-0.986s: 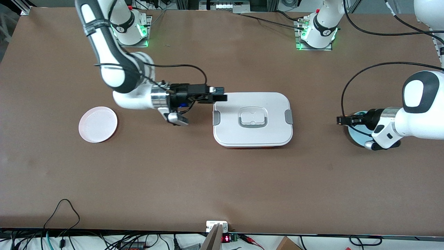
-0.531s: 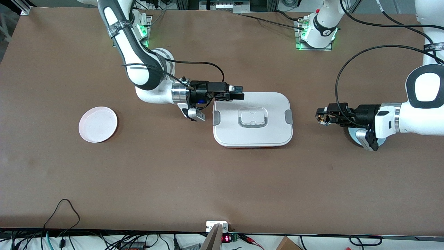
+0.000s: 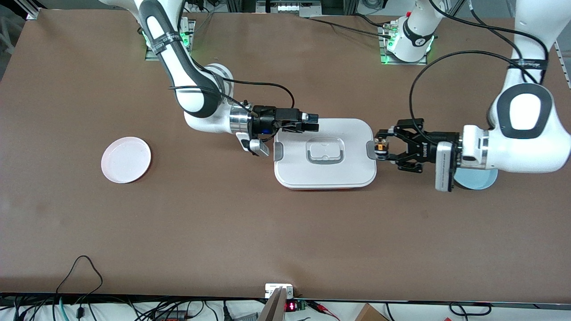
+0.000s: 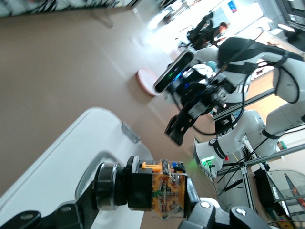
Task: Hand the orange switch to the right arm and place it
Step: 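Bring the switch to the right gripper and close the right gripper on it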
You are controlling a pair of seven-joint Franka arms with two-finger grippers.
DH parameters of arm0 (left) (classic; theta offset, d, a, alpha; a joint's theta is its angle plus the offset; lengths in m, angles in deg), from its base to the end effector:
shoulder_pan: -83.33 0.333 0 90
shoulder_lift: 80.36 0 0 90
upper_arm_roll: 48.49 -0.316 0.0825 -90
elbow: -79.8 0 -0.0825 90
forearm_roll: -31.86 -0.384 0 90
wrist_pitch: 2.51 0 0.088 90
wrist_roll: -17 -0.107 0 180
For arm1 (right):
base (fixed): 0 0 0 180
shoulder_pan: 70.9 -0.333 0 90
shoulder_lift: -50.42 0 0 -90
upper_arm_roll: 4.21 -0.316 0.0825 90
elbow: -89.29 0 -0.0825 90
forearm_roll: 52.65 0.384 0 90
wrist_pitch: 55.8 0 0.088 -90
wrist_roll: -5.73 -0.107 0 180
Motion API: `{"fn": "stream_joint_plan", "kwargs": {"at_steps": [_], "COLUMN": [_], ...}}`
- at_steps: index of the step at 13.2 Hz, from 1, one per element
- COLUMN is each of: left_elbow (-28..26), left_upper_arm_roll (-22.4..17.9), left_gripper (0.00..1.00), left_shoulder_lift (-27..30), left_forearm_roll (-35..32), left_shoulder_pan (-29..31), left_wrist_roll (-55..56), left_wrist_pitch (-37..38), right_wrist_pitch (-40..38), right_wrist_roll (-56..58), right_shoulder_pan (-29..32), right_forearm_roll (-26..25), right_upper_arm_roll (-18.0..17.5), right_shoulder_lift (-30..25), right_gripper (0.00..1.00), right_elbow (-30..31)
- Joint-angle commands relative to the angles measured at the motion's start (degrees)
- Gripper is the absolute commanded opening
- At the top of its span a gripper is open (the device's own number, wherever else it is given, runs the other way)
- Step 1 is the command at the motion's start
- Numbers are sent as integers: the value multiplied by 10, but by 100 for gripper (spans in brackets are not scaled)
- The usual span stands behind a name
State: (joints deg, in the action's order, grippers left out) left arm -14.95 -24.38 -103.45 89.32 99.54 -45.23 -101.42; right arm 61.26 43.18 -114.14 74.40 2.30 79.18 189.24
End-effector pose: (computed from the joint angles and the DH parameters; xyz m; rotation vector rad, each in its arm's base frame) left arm 0.6335 -0.1326 0.4248 1.8116 -0.8466 0.2925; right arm 0.5244 0.4590 0.3406 -1.4564 0.2266 0.0700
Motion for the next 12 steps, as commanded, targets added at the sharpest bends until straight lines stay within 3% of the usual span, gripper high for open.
{"fn": "stream_joint_plan", "kwargs": {"at_steps": [1, 5, 7, 12], "left_elbow": [-42, -69, -89, -123], "left_upper_arm_roll": [12, 49, 72, 73], "left_gripper": [10, 10, 10, 10], "left_shoulder_lift": [7, 10, 11, 32], "left_forearm_roll": [91, 147, 182, 183], "left_shoulder_pan": [6, 7, 10, 12], "left_wrist_roll": [-153, -253, -293, -305], "left_wrist_pitch": [-17, -36, -49, -47], "right_wrist_pitch": [15, 21, 50, 59], "right_wrist_roll": [10, 7, 3, -30], "right_shoulder_pan": [-20, -49, -52, -50], "right_forearm_roll": [63, 150, 154, 181], "right_upper_arm_roll": [3, 3, 3, 4], "right_shoulder_lift": [31, 57, 58, 53], "right_gripper": [100, 100, 100, 100], "right_elbow": [-38, -63, -77, -92]}}
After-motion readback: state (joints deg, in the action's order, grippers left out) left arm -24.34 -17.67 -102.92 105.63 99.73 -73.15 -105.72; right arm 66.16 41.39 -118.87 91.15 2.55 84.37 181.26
